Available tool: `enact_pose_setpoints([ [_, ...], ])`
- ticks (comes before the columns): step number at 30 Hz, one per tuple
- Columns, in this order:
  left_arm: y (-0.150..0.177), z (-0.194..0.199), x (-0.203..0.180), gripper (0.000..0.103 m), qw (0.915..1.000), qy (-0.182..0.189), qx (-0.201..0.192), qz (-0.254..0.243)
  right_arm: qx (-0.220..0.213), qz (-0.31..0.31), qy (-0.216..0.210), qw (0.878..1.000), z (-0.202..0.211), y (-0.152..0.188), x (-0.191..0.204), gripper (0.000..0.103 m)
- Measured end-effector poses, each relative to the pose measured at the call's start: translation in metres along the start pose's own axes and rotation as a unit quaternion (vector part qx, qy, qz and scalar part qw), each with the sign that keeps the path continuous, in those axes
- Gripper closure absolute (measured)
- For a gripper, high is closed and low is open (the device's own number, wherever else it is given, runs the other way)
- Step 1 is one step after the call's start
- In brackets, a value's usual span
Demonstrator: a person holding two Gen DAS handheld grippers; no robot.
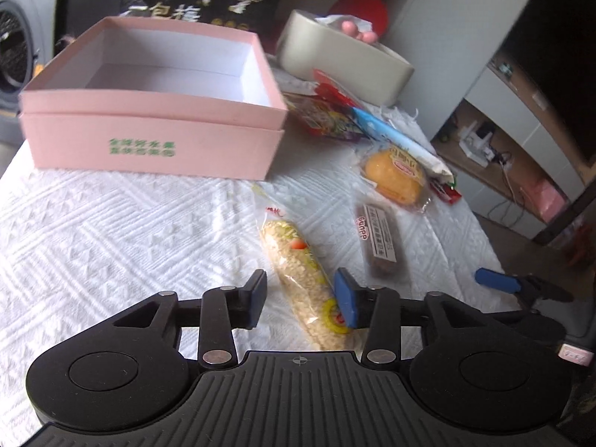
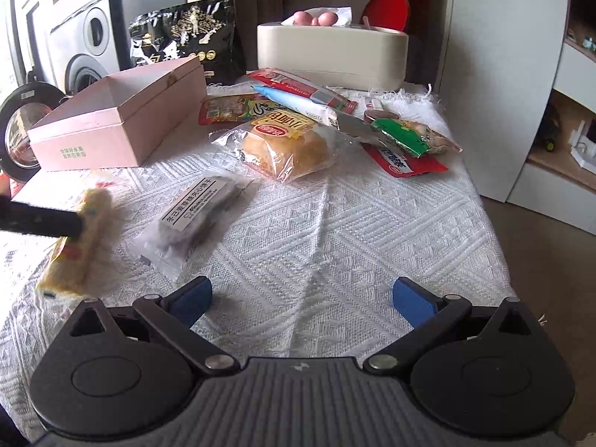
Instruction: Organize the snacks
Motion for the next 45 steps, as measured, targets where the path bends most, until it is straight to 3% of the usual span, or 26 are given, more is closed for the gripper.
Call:
enact_pose_setpoints([
  [6, 0.002, -0.017, -0.025, 0.056, 0.9921, -0.062, -0.025, -0.107, -0.009, 0.003, -0.006, 1.000, 0.003, 0.004, -0.001, 0.000],
  [8, 0.004, -0.016, -0.025, 0.056, 0.9906, -0.060, -0.028, -0.120, 0.000, -0.001, -0.003, 1.000, 0.003, 0.003, -0.001, 0.000],
  [12, 0.006, -0.003, -0.005, 0.058, 0.9938, -0.049, -0.030, -0.095, 0.019, 0.006, -0.006, 1.000, 0.004, 0.002, 0.002, 0.000],
  [15, 0.009, 0.008, 0.021, 0.058, 0.9952, -0.060, -0.038, -0.067, 0.055, 0.029, -0.046, 0.997, 0.007, -0.009, 0.003, 0.004],
  [18, 0.010, 0.016, 0.040, 0.059, 0.9974, -0.042, -0.050, -0.028, 0.034, -0.046, -0.074, 0.996, 0.020, -0.033, -0.009, 0.006],
  [22, 0.014, 0.020, 0.046, 0.059, 0.9976, -0.031, -0.058, -0.021, 0.031, -0.113, -0.134, 0.984, 0.018, -0.055, -0.015, 0.006],
  [24, 0.013, 0.023, 0.050, 0.059, 0.9978, -0.027, -0.057, -0.018, 0.044, -0.144, -0.125, 0.981, 0.007, -0.058, -0.016, 0.006],
  [26, 0.013, 0.026, 0.058, 0.059, 0.9971, -0.042, -0.061, -0.013, 0.046, -0.147, -0.087, 0.984, -0.002, -0.059, -0.013, 0.006],
  [29, 0.012, 0.031, 0.074, 0.060, 0.9956, -0.063, -0.069, -0.002, 0.019, -0.101, -0.006, 0.995, -0.007, -0.057, 0.005, 0.006],
  [31, 0.012, 0.033, 0.080, 0.060, 0.9963, -0.048, -0.070, 0.009, 0.007, -0.065, 0.023, 0.998, -0.009, -0.056, 0.023, 0.006],
  [36, 0.014, 0.032, 0.077, 0.060, 0.9961, -0.051, -0.072, 0.004, 0.014, -0.050, 0.002, 0.999, -0.022, -0.058, 0.060, 0.006],
  [40, 0.017, 0.032, 0.078, 0.061, 0.9964, -0.040, -0.074, 0.011, 0.011, -0.058, 0.017, 0.998, -0.030, -0.055, 0.070, 0.026],
  [41, 0.018, 0.032, 0.079, 0.061, 0.9964, -0.036, -0.076, 0.011, 0.006, -0.048, 0.021, 0.999, -0.028, -0.054, 0.073, 0.038],
  [44, 0.021, 0.033, 0.081, 0.061, 0.9962, -0.022, -0.083, 0.018, 0.002, -0.012, 0.016, 1.000, -0.023, -0.050, 0.083, 0.060],
  [45, 0.022, 0.034, 0.082, 0.061, 0.9961, -0.016, -0.084, 0.021, 0.004, -0.002, 0.013, 1.000, -0.021, -0.049, 0.086, 0.060],
])
Point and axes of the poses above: each gripper's, at about its wrist camera, not at the fingertips, and z roughly against the way its jaws point, x to its left, y to its underside, the point moved 6 cm from there along -z, roughly the way its jaws point, and after that the axes turned 11 degrees about x, right-handed, at the moved point
